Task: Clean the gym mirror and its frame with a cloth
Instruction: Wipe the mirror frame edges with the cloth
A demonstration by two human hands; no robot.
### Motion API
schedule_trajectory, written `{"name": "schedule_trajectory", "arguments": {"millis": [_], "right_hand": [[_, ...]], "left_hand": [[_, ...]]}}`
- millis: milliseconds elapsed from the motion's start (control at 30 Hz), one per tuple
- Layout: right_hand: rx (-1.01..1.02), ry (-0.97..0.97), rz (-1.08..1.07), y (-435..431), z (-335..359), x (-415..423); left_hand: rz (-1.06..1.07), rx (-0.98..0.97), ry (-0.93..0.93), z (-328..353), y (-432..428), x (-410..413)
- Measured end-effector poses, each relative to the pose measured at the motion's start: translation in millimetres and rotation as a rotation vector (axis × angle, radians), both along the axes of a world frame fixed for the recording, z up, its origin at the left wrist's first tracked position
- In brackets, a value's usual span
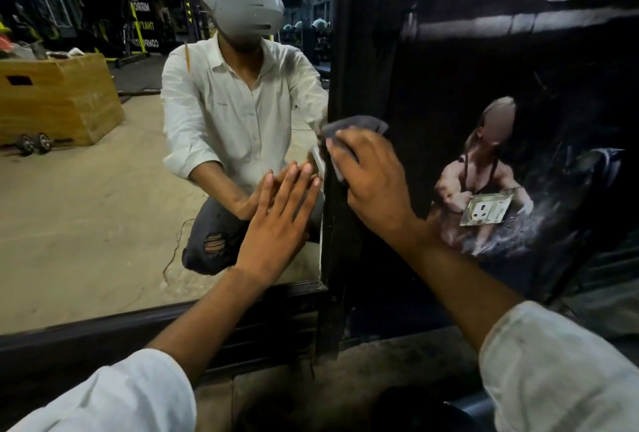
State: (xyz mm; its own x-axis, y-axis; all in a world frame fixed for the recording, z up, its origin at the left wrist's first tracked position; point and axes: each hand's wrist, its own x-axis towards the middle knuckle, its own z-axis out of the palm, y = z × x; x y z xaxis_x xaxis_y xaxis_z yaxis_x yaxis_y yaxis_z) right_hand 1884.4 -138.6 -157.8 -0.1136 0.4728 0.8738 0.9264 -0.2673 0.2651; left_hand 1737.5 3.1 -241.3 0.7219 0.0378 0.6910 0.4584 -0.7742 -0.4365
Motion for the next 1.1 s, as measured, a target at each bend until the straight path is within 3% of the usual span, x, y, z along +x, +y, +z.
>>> {"name": "schedule_trajectory", "arguments": {"millis": [200, 300, 400, 533, 600, 767, 900, 1000, 1100], "right_hand": [[-0.292, 0.039, 0.004, -10.8, -144.4, 2.2], [-0.498, 0.075, 0.017, -27.1, -170.2, -11.5], [-0.428, 0.127, 0.105, -32.3, -141.4, -26.1], [-0.009, 0.187, 0.11, -32.8, -72.5, -31.1], [0.054, 0.196, 0.079, -27.2, -62.9, -22.0], [-0.229, 0.153, 0.068, -15.2, -155.0, -5.6], [-0.518, 0.312, 0.066, -29.8, -243.6, -20.2], [-0.519, 0.517, 0.046, -30.4, -238.5, -31.3], [-0.452, 0.511, 0.148, -40.4, -196.3, -31.8]], "left_hand": [[-0.005, 0.012, 0.001, -13.6, 0.5, -2.6], [0.01, -0.008, 0.058, -24.0, -0.7, -7.6], [0.011, -0.014, 0.115, -40.5, -1.9, -14.8], [0.02, -0.04, 0.133, -59.1, -6.1, -17.6], [0.035, -0.053, 0.148, -65.6, -9.2, -16.2], [0.062, -0.027, 0.155, -75.2, -9.3, -12.5], [0.058, 0.006, 0.197, -83.9, -7.0, -16.9], [0.047, 0.035, 0.205, -93.5, -3.1, -21.1], [0.048, -0.018, 0.236, -97.0, -7.4, -21.3]]}}
